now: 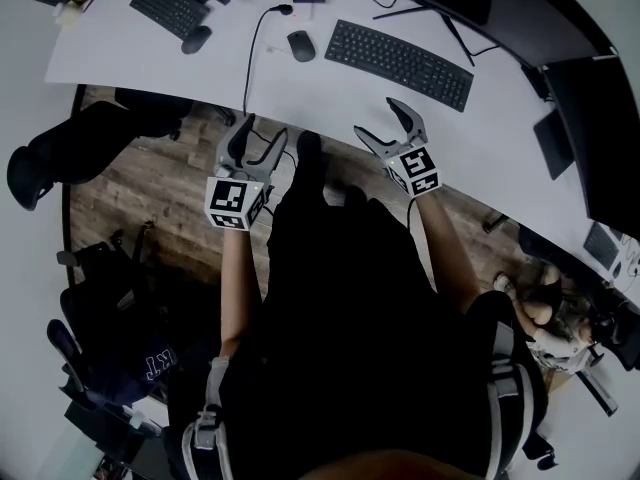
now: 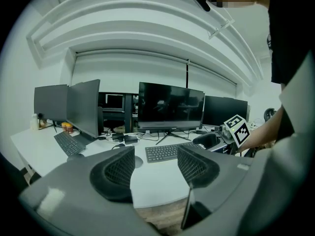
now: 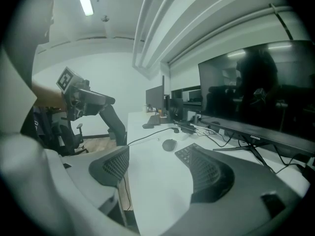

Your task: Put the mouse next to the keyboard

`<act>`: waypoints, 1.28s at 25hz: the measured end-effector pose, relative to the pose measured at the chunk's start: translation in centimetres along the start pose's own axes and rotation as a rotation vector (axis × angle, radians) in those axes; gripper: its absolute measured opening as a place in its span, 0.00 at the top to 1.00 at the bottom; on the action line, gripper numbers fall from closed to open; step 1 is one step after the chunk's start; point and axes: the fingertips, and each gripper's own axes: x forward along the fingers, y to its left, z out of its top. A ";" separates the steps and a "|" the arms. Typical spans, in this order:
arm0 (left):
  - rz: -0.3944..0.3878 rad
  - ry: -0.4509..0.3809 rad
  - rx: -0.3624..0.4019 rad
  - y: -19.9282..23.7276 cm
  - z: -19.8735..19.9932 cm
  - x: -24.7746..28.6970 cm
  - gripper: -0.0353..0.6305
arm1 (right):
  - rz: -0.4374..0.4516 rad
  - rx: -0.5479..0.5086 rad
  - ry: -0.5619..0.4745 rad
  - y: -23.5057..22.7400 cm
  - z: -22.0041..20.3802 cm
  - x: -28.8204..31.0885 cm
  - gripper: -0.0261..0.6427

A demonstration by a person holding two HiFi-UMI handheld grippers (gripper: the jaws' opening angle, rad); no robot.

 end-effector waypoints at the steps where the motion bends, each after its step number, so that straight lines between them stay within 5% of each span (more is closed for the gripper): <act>1: -0.004 0.003 -0.001 0.6 0.0 0.3 0.55 | 0.000 0.003 0.000 0.0 0.3 0.7 0.40; 32: -0.225 0.120 0.002 13.4 -0.4 11.3 0.55 | -0.042 0.057 0.105 -2.6 3.8 16.9 0.41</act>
